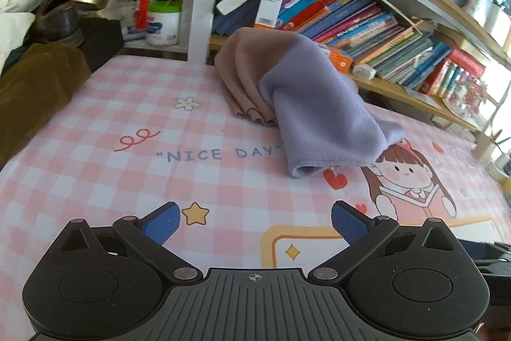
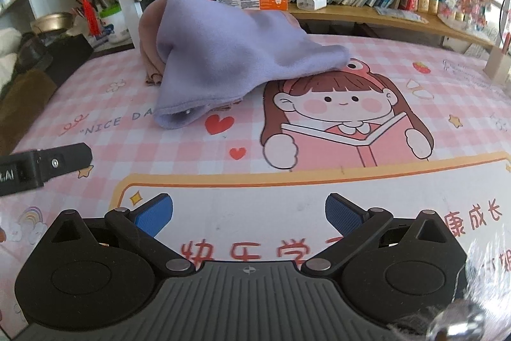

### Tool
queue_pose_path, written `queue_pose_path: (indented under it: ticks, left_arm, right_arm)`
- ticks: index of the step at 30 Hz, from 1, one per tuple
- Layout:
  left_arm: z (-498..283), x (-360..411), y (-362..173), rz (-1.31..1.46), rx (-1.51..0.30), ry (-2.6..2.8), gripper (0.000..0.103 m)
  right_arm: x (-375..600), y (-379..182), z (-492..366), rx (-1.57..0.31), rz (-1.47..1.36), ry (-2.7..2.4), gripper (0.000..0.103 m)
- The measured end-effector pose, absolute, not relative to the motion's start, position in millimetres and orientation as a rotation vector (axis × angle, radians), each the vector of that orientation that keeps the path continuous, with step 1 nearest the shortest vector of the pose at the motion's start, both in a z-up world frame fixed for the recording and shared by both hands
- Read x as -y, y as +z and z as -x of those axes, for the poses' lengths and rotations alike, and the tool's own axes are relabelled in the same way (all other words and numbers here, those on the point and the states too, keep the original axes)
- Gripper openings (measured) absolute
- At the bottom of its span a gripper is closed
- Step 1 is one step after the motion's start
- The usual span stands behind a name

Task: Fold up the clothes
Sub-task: 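Grasp the lavender sweater edge with the left gripper while the right gripper grasps another edge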

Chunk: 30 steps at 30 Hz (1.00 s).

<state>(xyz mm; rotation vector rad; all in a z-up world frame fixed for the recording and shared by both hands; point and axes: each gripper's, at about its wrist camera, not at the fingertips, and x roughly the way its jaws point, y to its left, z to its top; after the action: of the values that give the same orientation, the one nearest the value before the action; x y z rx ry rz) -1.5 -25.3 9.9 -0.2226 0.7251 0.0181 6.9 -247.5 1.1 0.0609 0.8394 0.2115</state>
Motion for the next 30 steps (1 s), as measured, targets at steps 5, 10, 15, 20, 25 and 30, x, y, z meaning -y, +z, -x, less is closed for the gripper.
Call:
queue_pose_path:
  ticks: [5, 10, 15, 20, 25, 30]
  left_arm:
    - [-6, 60, 7, 0.151, -0.765, 0.025, 0.102]
    - [-16, 95, 6, 0.034, -0.757, 0.006, 0.102]
    - [-39, 122, -3, -0.109, -0.764, 0.053, 0.102]
    - [-62, 141, -9, -0.168, -0.757, 0.075, 0.102]
    - [-82, 160, -19, -0.285, -0.734, 0.072, 0.102]
    - [-98, 174, -25, -0.397, -0.695, 0.08, 0.101]
  right_arm:
    - [290, 6, -15, -0.855, -0.175, 0.249, 0.103]
    - [331, 8, -30, -0.872, -0.337, 0.24, 0.103]
    - [361, 3, -37, -0.89, -0.432, 0.215, 0.103]
    - [385, -4, -40, -0.915, -0.505, 0.193, 0.103]
    - [400, -4, -45, -0.921, -0.525, 0.176, 0.103]
    - [405, -3, -44, -0.919, -0.549, 0.215, 0.103]
